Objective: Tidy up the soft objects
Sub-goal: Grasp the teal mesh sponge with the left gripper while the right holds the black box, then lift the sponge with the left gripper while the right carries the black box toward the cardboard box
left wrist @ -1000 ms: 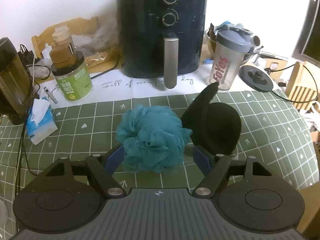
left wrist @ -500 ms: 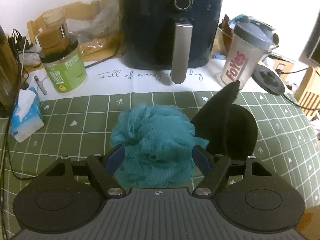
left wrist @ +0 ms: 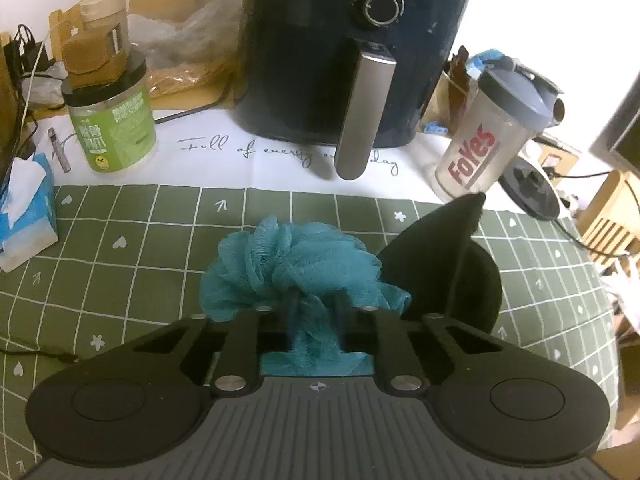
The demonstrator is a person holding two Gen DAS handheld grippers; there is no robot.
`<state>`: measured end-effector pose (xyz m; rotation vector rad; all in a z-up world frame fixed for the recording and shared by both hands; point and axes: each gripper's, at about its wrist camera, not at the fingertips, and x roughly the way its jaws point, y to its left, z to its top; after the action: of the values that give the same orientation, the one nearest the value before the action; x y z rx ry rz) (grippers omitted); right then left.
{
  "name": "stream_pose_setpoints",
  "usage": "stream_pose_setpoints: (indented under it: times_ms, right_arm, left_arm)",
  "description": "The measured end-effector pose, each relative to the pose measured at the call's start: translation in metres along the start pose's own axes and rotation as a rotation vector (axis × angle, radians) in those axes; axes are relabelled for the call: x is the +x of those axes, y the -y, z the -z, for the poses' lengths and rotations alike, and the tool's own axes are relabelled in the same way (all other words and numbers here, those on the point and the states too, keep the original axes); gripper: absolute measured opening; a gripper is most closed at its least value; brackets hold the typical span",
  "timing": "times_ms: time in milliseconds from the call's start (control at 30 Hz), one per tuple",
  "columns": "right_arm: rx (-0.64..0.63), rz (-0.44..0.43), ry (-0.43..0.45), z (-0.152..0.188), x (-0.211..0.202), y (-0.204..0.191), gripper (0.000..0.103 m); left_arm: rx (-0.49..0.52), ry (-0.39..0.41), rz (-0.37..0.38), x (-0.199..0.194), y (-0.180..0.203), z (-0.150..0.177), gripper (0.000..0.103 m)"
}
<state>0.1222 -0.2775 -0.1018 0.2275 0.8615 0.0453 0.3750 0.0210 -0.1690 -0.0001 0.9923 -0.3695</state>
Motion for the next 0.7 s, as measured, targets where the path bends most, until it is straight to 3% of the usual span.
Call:
stream_pose_setpoints:
  times_ms: [700]
  right_arm:
    - [-0.045,-0.05,0.024,-0.004,-0.01,-0.01,0.055]
  left_arm:
    - [0.014,0.13,-0.028,-0.074,0.015,-0.001,0.003]
